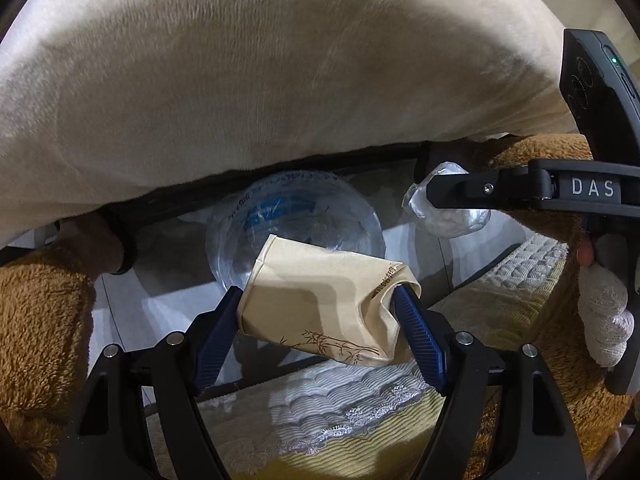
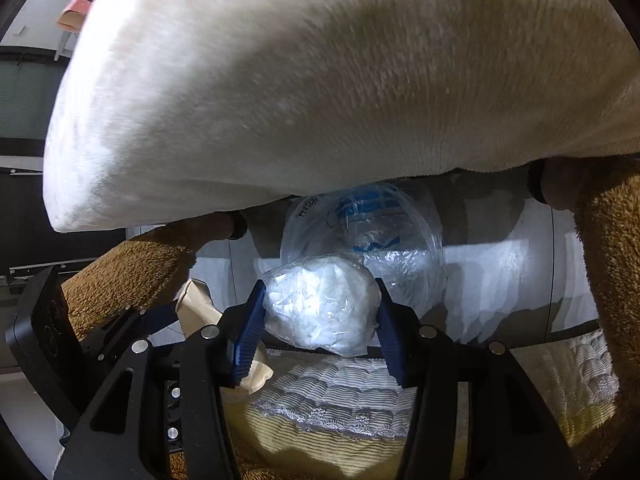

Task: Collect trash
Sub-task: 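Lower both held bags down beside the bed over the clear bin, then open the left tool dropping the paper bag while the right tool releases the plastic bag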

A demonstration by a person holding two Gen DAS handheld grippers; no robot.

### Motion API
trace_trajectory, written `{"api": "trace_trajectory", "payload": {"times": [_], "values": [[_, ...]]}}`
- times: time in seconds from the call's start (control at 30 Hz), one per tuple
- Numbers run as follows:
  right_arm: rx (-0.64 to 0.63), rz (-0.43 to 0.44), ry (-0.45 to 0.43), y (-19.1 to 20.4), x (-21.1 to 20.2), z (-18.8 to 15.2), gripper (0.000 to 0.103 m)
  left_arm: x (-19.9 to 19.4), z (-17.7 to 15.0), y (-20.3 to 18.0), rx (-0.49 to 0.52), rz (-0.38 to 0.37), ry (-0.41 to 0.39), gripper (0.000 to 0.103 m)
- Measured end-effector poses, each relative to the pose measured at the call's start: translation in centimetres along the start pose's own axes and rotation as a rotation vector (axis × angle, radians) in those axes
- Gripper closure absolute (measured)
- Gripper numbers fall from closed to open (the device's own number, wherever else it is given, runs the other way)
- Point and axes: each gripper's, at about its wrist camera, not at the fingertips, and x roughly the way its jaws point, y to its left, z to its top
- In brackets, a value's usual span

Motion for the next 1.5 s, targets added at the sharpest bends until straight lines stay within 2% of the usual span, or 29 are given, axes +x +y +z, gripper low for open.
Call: {"api": "trace_trajectory", "payload": {"times": [0.2,0.47,0.5,0.53,0.57,0.6,0.73,1.0,1.5], "values": [[0.031,-0.003,0.038,-0.2,1.0,0.4,0.050,0.7,0.3,0.3,-0.034,-0.026,0.045,0.027],[0.034,-0.008,0.033,-0.1,1.1,0.6,0.050,1.1,0.2,0.0,-0.038,-0.039,0.074,0.026],[0.039,-0.001,0.031,-0.2,1.1,0.6,0.047,1.2,0.2,0.0,-0.039,-0.036,0.077,0.025],[0.048,0.009,0.030,-0.4,0.9,0.7,0.037,1.4,0.3,0.0,-0.039,-0.025,0.077,0.023],[0.063,0.019,0.025,-0.6,0.8,0.7,0.033,1.5,0.3,0.0,-0.040,-0.016,0.079,0.018],[0.072,0.019,0.017,-0.7,0.6,0.7,0.032,1.6,0.3,0.0,-0.043,-0.013,0.079,0.011],[0.075,0.021,0.000,-0.7,0.1,0.9,0.032,1.3,0.3,0.2,-0.049,-0.018,0.068,0.010],[0.044,0.014,-0.036,-0.3,-1.0,0.8,0.032,0.2,0.6,0.7,-0.060,-0.008,0.006,0.010],[-0.113,-0.005,-0.174,0.4,-4.8,-1.1,0.032,-5.3,-0.3,1.3,-0.051,-0.051,-0.256,0.010]]}}
